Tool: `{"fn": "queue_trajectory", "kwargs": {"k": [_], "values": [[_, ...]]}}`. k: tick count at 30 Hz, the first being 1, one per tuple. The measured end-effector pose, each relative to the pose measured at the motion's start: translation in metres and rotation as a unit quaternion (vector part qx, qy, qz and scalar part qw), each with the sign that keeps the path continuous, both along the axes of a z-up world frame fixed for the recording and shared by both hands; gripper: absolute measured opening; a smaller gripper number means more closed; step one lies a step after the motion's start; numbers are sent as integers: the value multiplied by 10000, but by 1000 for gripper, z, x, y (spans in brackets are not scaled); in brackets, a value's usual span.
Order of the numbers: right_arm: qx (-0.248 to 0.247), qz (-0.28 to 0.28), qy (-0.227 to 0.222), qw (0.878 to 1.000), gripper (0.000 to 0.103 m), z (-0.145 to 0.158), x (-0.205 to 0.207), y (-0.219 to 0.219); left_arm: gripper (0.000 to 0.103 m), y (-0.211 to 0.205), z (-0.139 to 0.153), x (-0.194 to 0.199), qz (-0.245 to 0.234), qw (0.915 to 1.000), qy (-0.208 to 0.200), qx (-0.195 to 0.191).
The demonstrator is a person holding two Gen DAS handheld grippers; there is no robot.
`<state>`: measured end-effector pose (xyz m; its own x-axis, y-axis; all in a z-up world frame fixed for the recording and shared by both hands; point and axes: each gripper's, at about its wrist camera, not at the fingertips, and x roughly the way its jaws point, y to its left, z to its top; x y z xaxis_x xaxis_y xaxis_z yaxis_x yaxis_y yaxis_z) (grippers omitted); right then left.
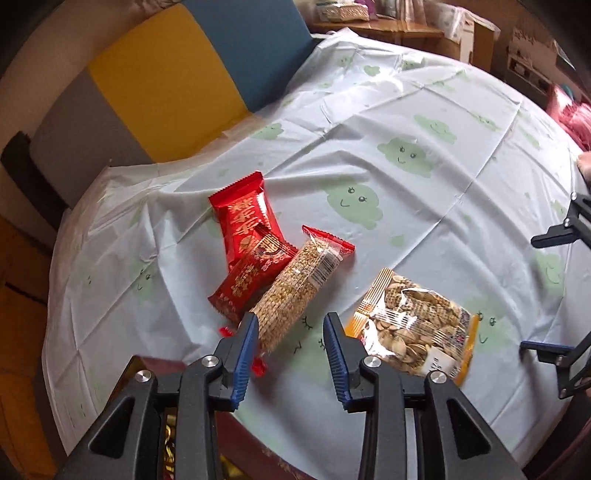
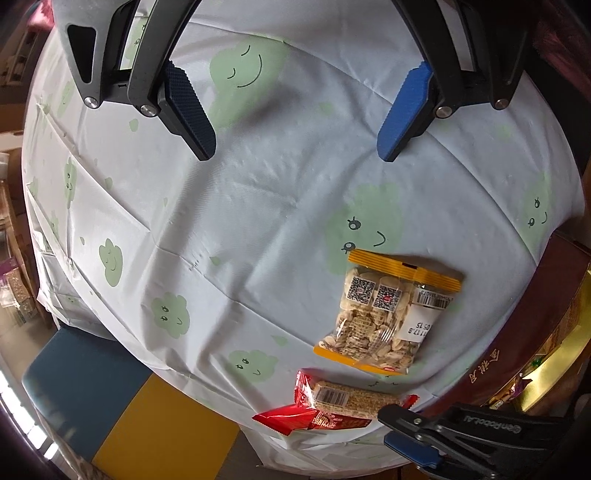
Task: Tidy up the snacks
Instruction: 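Grasp the long puffed-grain bar with the left gripper and lift it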
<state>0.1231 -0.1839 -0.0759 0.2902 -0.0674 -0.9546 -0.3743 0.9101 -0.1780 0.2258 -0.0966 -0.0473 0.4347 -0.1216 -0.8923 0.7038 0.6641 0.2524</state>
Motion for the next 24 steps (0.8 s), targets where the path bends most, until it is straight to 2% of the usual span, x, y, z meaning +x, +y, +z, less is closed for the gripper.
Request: {"fn": "queue_trajectory", "kwargs": {"k": [8, 16, 21, 24], "values": [[-15, 26, -3, 10000, 90, 0, -1, 1, 37, -14, -20, 17, -344, 9985, 10, 431], [-15, 31, -1, 10000, 90, 0, 2, 3, 39, -21, -25, 30, -289, 9986, 54, 445], [-18, 36, -7, 10000, 90, 0, 2, 3, 40, -32, -29, 30, -383, 9971, -9, 654], [-15, 33, -6, 10000, 90, 0, 2, 3, 40, -36, -28, 29, -284, 9974, -45, 659]]}}
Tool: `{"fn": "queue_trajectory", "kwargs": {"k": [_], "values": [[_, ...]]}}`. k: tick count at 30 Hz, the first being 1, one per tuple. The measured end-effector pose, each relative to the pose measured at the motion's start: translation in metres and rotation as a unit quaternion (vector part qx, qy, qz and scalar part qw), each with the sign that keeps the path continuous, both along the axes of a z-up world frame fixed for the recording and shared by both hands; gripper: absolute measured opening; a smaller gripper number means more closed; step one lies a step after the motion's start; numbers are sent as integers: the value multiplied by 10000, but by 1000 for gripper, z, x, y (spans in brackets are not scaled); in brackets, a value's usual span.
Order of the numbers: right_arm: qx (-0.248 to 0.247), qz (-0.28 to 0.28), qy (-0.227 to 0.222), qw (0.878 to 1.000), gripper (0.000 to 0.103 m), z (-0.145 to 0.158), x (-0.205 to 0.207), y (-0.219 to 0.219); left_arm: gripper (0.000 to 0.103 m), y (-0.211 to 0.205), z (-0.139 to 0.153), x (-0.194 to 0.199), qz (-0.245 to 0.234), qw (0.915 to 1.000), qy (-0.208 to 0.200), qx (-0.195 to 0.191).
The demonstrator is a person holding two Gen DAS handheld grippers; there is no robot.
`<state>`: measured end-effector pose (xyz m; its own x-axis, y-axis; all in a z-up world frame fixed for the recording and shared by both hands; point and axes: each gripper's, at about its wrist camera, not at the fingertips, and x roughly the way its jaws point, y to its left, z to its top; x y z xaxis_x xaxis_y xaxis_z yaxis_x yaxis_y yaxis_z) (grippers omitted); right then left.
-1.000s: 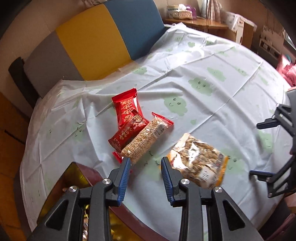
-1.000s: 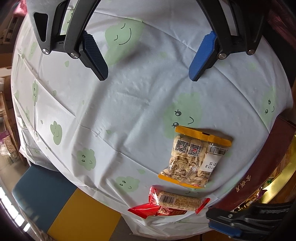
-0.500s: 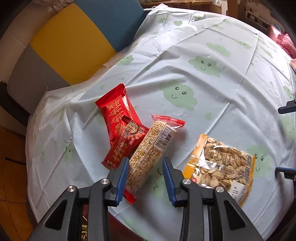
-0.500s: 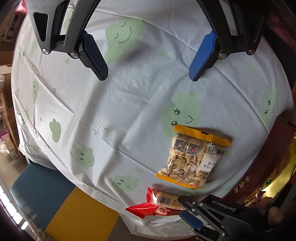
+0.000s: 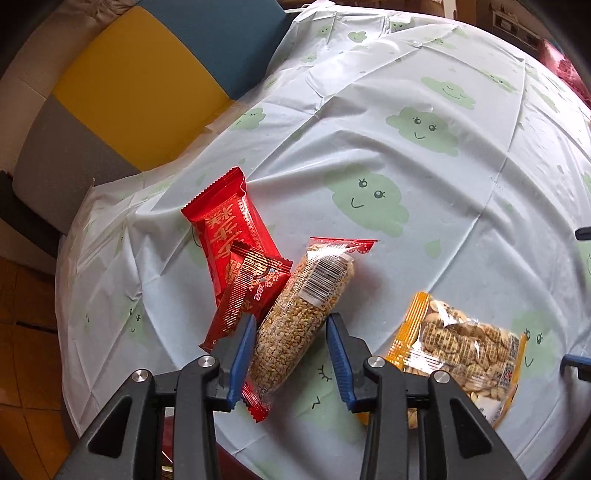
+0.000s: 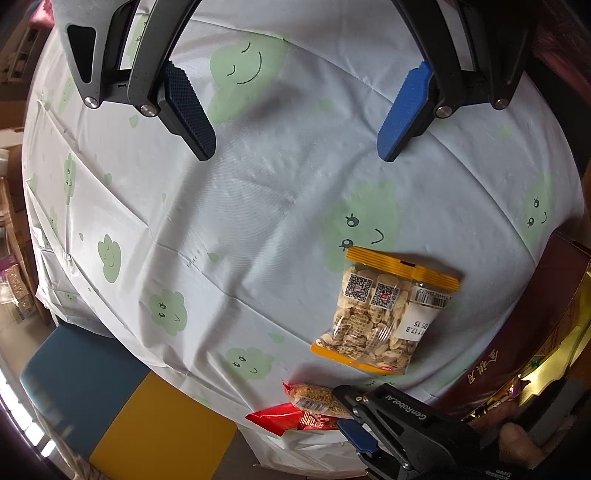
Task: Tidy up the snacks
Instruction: 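Grasp the long puffed-grain bar with the left gripper and lift it, then grasp the sunflower-seed bag with the right gripper while the left gripper holds the grain bar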
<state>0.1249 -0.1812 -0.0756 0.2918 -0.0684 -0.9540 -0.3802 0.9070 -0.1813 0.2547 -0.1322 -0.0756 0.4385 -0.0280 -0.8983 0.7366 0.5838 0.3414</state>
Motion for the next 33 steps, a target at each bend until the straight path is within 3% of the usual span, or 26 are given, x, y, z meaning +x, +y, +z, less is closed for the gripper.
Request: {"fn": "queue_trajectory", "kwargs": {"k": [5, 10, 13, 15, 17, 20, 33], "values": [[-22, 33, -30, 10000, 90, 1, -2, 1, 38, 3, 4, -10, 245, 9994, -140, -215], [-40, 73, -50, 10000, 90, 1, -3, 4, 36, 22, 16, -23, 702, 9931, 260, -905], [-30, 85, -54, 9999, 90, 2, -3, 5, 31, 39, 30, -34, 1083, 9777, 667, -1669], [-18, 82, -53, 10000, 90, 1, -3, 4, 29, 52, 44, -42, 1288, 9626, 862, -2221], [0, 69, -48, 10000, 90, 1, -3, 3, 27, 59, 52, -48, 1422, 9535, 921, -2495], [24, 35, -45, 10000, 91, 0, -1, -1, 25, 65, 59, -63, 1507, 9450, 983, -2732], [-106, -164, -74, 9998, 93, 0, 3, -15, 25, 64, 49, -165, 1438, 9440, 953, -2813]]}}
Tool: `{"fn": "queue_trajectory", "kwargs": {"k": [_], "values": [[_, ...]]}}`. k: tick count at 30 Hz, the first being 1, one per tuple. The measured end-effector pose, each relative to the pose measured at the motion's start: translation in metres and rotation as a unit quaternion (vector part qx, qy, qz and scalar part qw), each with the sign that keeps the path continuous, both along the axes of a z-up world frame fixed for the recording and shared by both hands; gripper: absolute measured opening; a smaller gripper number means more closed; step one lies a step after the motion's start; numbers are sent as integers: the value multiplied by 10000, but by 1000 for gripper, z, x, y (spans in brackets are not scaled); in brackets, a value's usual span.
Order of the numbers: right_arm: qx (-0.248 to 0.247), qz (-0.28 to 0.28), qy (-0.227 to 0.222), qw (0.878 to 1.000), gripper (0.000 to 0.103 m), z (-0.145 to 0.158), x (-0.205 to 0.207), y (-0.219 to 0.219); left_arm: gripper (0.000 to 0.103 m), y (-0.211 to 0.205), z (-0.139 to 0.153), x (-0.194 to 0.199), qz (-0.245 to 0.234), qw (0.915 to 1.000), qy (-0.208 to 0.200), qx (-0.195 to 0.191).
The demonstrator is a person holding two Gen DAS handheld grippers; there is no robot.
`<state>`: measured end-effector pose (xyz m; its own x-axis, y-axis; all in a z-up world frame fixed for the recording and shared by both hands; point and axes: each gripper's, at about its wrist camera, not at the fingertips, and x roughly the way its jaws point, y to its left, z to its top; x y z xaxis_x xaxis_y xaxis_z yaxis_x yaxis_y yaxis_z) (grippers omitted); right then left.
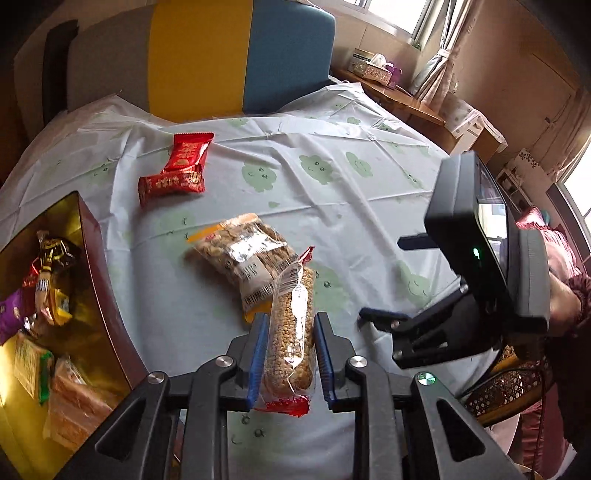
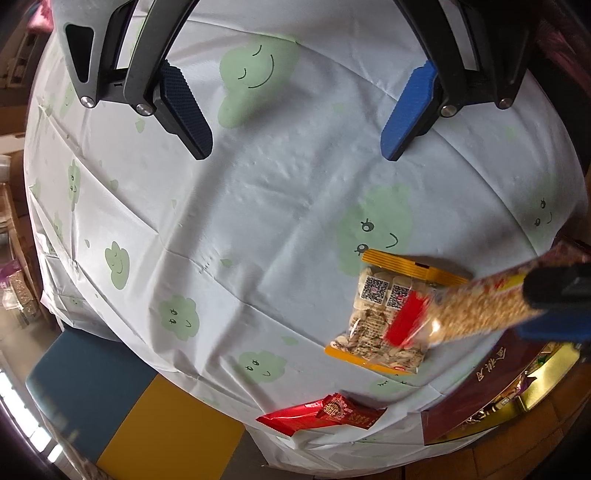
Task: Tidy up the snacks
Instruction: 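Grasp the sunflower-seed bag with the right gripper while the left gripper holds the grain bar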
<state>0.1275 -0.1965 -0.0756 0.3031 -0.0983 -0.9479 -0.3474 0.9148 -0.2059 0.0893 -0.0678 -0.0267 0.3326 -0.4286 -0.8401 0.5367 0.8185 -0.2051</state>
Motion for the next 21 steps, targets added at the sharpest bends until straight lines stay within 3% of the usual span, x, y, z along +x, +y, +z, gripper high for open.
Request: {"fn": "queue_trajectory", "kwargs": {"k": [6, 9, 16, 21], "values": [[-173, -218, -71, 9996, 93, 2, 4, -12, 25, -11, -23, -33, -137, 9997, 39, 194], [-201, -351, -115, 9991, 93, 4, 9, -23, 31, -16, -29, -39, -228, 9993, -11, 301], [-152, -617, -332, 9974, 93, 14, 21, -39, 37, -25, -28, -44, -353, 9993, 138, 6], [-10, -826, -490, 9954, 93, 23, 27, -51, 39, -40, -36, -44, -488, 9983, -65, 310]]}}
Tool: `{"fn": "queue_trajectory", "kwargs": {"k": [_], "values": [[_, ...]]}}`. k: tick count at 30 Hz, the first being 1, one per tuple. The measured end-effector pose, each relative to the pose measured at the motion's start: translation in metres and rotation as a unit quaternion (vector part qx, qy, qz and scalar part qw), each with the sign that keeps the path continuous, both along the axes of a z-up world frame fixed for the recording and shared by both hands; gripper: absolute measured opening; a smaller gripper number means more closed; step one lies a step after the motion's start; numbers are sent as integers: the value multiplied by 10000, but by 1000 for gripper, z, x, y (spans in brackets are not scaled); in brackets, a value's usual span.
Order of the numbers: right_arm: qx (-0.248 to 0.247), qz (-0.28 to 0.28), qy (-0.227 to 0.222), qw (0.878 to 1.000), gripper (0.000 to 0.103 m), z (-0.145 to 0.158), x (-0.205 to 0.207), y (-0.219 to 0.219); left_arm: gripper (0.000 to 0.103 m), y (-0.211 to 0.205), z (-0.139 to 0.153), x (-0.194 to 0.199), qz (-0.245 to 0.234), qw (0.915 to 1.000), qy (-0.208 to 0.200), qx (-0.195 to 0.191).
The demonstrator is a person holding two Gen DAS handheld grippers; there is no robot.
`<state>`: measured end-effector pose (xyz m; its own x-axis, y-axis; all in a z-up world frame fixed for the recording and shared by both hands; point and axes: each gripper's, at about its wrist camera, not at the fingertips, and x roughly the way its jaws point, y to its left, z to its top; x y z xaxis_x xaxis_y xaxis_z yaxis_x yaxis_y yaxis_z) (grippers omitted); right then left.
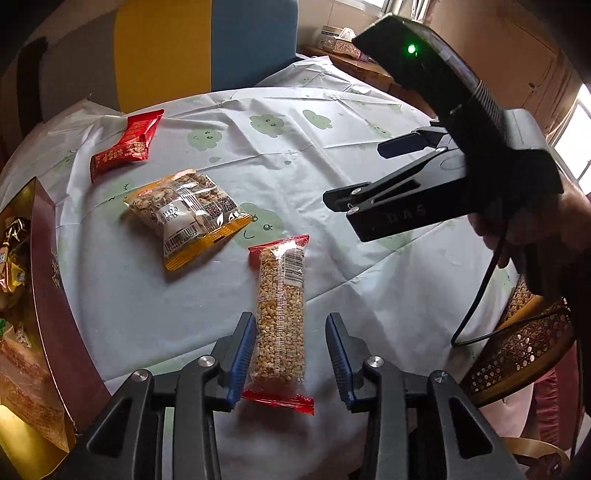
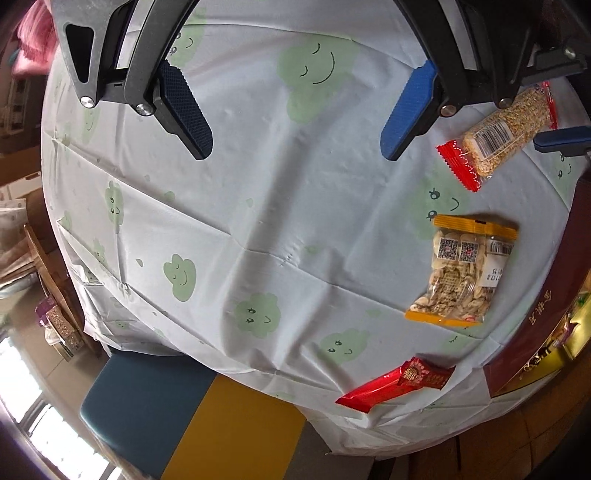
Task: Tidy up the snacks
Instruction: 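Grasp the sunflower-seed bag with the right gripper while the left gripper holds the grain bar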
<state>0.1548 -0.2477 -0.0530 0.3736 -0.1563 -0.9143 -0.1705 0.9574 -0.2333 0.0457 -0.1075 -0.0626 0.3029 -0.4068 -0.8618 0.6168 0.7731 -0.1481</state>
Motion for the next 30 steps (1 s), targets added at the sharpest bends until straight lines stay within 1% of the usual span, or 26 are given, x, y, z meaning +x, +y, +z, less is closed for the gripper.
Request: {"fn": "queue_trajectory", "kwargs": {"k": [3, 6, 9, 10, 14, 17, 21, 25, 28, 30], "values": [[-3, -24, -26, 10000, 93, 1, 3, -4, 39, -5, -8, 7, -31, 9999, 145, 73], [-19, -38, -36, 10000, 93, -2, 4, -1, 39, -10, -15, 12, -44, 9997, 155, 165], [-19, -64, -42, 10000, 93, -3, 1, 1, 38, -15, -15, 14, -31, 9998, 55, 175], [-12, -79, -49, 10000, 93, -3, 2, 1, 30, -16, -15, 13, -14, 9998, -6, 200], [55, -138, -97, 9998, 93, -1, 2, -2, 31, -9, -15, 5, 12, 9997, -182, 181], [128, -150, -136, 9997, 93, 1, 2, -2, 30, 0, -13, -9, -2, 9988, -396, 300], [391, -49, -114, 9992, 93, 1, -1, 4, 31, 15, -14, -34, -73, 9963, -737, 446], [773, 172, 57, 9968, 93, -4, -3, 19, 31, 30, -16, -51, 10, 9941, -1006, 414], [1299, 159, 185, 9912, 93, -5, 0, 28, 31, 37, -17, -52, 158, 9948, -975, 231], [1495, 146, 237, 9884, 93, -4, 5, 36, 31, 39, -18, -53, 223, 9949, -971, 130]]}}
